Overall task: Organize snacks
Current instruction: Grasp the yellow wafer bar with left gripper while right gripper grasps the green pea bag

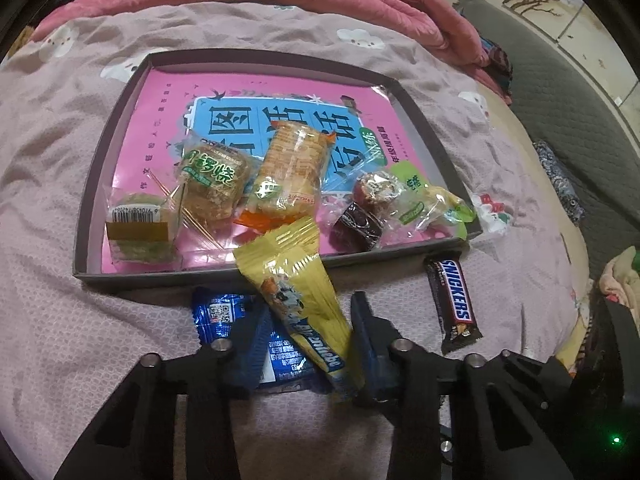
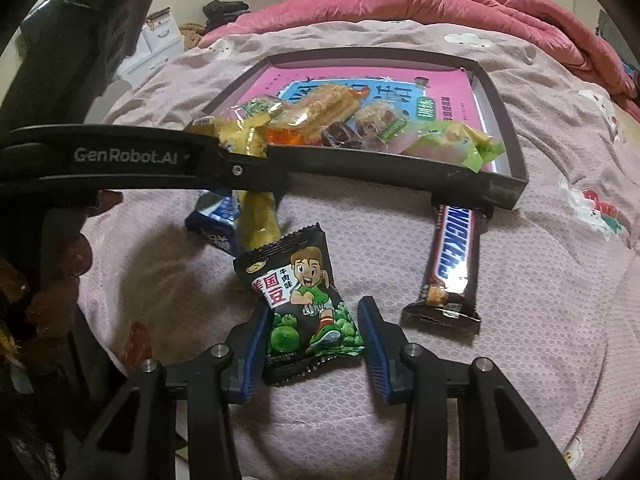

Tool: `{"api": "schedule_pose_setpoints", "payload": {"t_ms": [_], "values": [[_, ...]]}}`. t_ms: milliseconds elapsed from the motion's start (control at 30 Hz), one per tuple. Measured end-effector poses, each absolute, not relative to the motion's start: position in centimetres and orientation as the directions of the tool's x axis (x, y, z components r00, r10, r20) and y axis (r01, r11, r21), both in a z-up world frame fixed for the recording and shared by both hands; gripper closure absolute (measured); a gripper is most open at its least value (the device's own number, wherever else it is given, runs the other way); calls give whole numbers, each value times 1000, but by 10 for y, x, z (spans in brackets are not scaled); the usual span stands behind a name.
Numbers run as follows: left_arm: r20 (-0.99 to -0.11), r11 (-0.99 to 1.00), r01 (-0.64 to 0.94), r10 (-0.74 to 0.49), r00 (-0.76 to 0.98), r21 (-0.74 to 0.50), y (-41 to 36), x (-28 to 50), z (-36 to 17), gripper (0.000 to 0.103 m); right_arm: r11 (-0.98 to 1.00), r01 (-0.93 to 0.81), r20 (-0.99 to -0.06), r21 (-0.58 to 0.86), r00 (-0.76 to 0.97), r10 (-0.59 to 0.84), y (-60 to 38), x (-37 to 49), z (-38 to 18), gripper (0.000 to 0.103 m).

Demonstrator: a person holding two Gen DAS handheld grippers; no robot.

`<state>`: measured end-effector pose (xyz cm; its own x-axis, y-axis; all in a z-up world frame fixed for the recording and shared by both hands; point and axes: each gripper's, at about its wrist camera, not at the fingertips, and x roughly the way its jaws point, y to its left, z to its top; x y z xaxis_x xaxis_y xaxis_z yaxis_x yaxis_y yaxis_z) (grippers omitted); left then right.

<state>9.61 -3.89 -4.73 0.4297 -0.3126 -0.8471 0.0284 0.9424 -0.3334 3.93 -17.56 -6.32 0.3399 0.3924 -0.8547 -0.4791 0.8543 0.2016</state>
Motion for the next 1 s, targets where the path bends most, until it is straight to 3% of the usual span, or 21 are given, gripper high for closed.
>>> {"api": "schedule_pose_setpoints", "payload": {"t_ms": [33, 233, 1000], "values": [[-848, 941, 25, -315, 426, -337, -38, 96, -48, 82, 852, -480, -852, 210, 337, 400, -175, 39, -63, 60], [-828, 921, 19, -358, 432, -388, -30, 93, -45, 86, 851, -466, -840, 241, 339, 423, -178, 41, -62, 60], [-760, 926, 25, -324, 564, -377, 1, 75, 8, 87, 864, -430, -745, 260, 480, 463, -196, 43, -30, 60]]}}
